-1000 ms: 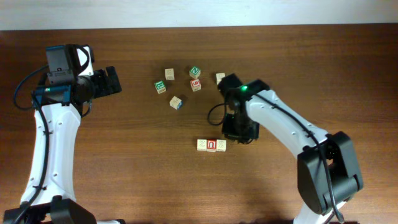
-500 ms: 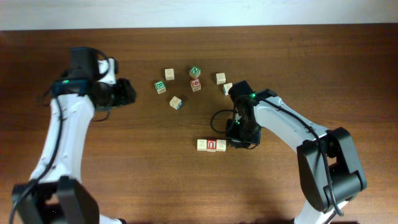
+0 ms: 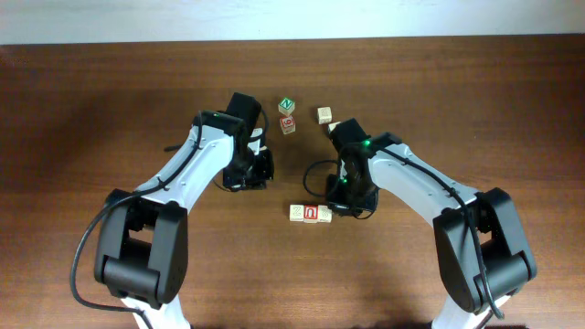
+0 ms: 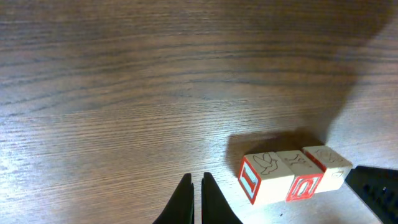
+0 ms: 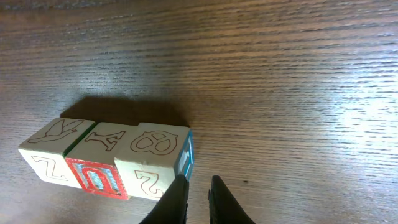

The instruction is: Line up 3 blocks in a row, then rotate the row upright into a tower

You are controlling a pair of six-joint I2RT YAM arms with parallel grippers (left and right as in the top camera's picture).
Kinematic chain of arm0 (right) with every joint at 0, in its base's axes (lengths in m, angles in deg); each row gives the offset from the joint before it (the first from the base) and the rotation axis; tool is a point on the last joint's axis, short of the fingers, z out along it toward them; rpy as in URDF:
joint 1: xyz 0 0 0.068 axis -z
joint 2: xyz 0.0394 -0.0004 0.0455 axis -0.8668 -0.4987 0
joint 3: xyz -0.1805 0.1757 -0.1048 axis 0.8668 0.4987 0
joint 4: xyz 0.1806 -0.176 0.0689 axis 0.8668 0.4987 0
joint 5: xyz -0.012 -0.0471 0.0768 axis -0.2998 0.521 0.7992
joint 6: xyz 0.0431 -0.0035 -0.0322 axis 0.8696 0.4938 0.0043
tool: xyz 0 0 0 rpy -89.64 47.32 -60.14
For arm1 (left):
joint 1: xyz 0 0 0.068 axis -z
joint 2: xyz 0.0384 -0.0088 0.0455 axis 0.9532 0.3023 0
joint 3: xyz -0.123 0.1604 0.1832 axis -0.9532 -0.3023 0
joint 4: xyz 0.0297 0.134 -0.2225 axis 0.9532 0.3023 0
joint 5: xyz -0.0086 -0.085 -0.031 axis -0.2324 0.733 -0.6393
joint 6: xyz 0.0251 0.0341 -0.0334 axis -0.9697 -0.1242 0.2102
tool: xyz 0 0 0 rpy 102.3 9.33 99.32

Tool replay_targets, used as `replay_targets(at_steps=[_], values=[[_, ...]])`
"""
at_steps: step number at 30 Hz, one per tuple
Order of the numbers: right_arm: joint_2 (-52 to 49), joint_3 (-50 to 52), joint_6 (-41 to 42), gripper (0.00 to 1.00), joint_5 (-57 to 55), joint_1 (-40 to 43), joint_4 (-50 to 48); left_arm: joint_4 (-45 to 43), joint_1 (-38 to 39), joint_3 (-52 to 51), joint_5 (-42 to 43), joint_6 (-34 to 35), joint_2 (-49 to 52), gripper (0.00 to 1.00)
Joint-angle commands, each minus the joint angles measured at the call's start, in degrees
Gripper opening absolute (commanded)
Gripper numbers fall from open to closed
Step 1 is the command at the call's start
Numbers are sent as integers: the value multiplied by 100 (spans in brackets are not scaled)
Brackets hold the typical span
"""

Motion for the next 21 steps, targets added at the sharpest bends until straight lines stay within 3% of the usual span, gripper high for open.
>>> replay_targets(at_steps=[1,12,21], values=[[-151,63,2,14,101,-37,-15,-105,11,-247,306,328,70,4],[-192,61,-44,14,387,-52,-22,-564,612,-682,796,323,363,5],[-195,61,-39,14,634,-188,-529,-822,623,-682,868,321,363,7]])
